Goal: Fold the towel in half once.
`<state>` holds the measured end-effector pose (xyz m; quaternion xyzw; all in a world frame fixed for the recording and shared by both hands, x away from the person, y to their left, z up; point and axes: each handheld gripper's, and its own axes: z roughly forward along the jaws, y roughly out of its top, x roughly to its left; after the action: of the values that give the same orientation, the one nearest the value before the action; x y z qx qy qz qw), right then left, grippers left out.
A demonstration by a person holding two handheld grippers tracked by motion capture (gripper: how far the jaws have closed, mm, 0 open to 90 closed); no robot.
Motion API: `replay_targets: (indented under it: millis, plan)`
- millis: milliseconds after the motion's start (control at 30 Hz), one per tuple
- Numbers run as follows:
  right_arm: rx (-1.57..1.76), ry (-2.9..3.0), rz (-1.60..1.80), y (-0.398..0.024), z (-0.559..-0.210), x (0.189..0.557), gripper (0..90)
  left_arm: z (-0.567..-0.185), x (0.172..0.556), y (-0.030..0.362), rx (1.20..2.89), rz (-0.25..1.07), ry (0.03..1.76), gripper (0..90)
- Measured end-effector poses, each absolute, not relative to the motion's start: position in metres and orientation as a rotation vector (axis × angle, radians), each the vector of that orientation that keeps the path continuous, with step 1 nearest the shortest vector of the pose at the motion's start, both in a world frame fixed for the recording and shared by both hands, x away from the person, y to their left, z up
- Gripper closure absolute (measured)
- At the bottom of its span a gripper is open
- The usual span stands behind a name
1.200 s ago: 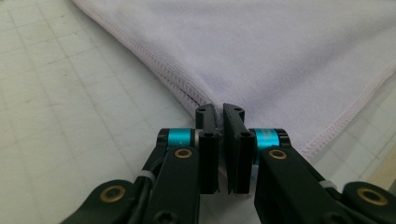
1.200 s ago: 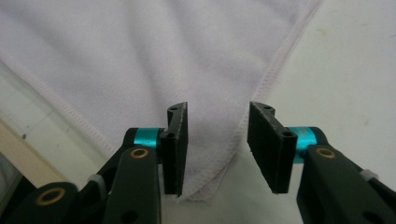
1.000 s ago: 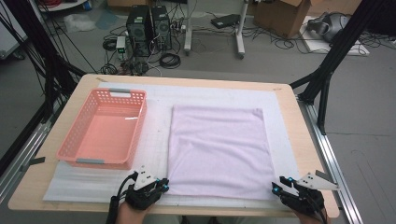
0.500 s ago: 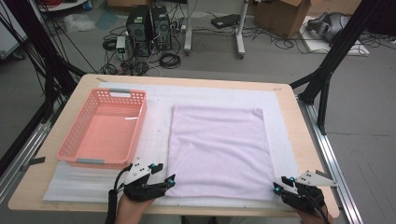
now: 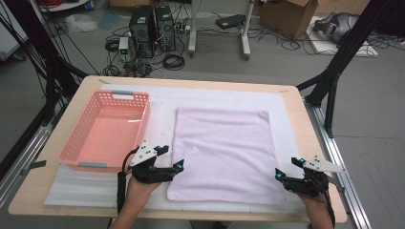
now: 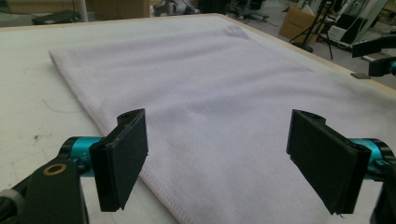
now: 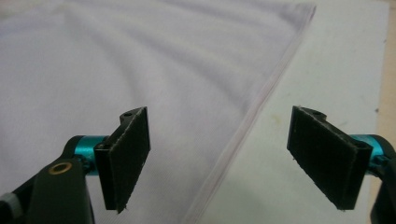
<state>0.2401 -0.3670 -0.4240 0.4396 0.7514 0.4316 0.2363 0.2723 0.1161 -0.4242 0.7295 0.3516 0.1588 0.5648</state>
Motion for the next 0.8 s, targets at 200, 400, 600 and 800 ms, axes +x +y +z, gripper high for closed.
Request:
replay_targets:
  millis: [200,400,600,800]
  plan:
    - [1.161,2.032,1.224,-0.368,-0.420,0.245,19.4,-0.424,0.286,0.113,1.721,0.364,0.813,21.8]
    - [1.211,2.010,1.249,-0.368,-0.421,0.247,16.8,-0.425,0.286,0.115,1.712,0.354,0.814,22.0]
    - [1.239,1.972,1.307,-0.370,-0.418,0.247,16.8,-0.424,0.284,0.119,1.710,0.370,0.826,22.1]
    - [1.210,1.989,1.283,-0.368,-0.418,0.250,17.2,-0.426,0.287,0.122,1.704,0.344,0.833,22.2]
